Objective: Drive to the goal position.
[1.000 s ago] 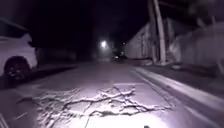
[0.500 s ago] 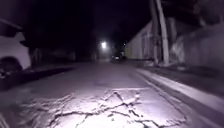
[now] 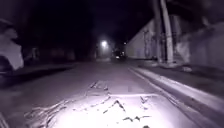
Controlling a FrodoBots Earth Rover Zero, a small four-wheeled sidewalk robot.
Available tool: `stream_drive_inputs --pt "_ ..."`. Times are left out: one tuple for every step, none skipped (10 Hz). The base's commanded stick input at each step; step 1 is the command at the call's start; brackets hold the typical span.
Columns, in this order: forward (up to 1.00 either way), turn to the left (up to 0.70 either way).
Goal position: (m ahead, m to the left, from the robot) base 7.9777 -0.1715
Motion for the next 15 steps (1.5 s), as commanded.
stream_drive_inputs --pt "0.7 0.0" --pt "0.7 0.0" --pt "0.7 0.0" --pt "0.7 0.0" --pt "0.7 0.0" --pt "0.7 0.0" --pt "0.7 0.0" --pt "0.7 0.0" --pt "0.7 0.0" --pt "0.7 0.0" --pt "0.7 0.0" --pt "0.7 0.0" --pt "0.7 0.0" --pt "0.7 0.0" --pt "0.7 0.0"
